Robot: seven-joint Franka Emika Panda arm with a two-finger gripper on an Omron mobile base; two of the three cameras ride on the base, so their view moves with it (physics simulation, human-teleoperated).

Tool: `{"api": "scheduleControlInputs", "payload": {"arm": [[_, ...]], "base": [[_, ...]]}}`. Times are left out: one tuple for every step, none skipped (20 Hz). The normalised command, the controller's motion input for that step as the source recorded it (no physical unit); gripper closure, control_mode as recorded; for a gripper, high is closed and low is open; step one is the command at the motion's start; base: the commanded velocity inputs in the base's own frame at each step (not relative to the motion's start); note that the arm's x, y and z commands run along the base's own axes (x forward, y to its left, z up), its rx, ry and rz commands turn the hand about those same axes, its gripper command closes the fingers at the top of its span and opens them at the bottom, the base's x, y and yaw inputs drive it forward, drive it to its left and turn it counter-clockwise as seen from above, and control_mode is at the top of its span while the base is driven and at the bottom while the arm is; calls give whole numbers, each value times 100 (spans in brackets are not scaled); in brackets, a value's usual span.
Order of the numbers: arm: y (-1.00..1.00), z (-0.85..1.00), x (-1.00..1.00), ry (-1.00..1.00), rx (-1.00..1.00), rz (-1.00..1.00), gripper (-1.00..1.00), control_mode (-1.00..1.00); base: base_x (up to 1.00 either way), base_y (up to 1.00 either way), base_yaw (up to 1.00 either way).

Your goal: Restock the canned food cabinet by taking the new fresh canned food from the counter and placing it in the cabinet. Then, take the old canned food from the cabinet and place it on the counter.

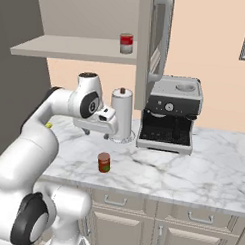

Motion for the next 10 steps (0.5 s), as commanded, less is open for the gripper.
{"api": "scheduleControlInputs", "payload": {"arm": [[-8,-100,0,21,0,-19,-100,-100],[-2,-100,-1,18,0,-17,-100,-100],[0,-96,0,17,0,-15,-100,-100],[0,-81,0,15,0,-13,-100,-100],[0,-80,0,12,0,-9,-100,-100],[0,-76,0,9,0,-7,-100,-100],[0,-72,0,10,0,-4,-100,-100],[0,-60,4,8,0,0,-100,-100],[-9,-44,1,7,0,0,-100,-100],[-16,-36,5,4,0,0,-100,-100]], "base": [[0,0,0],[0,0,0],[0,0,0],[0,0,0],[0,0,0],[0,0,0],[0,0,0],[0,0,0],[0,0,0],[0,0,0]]}}
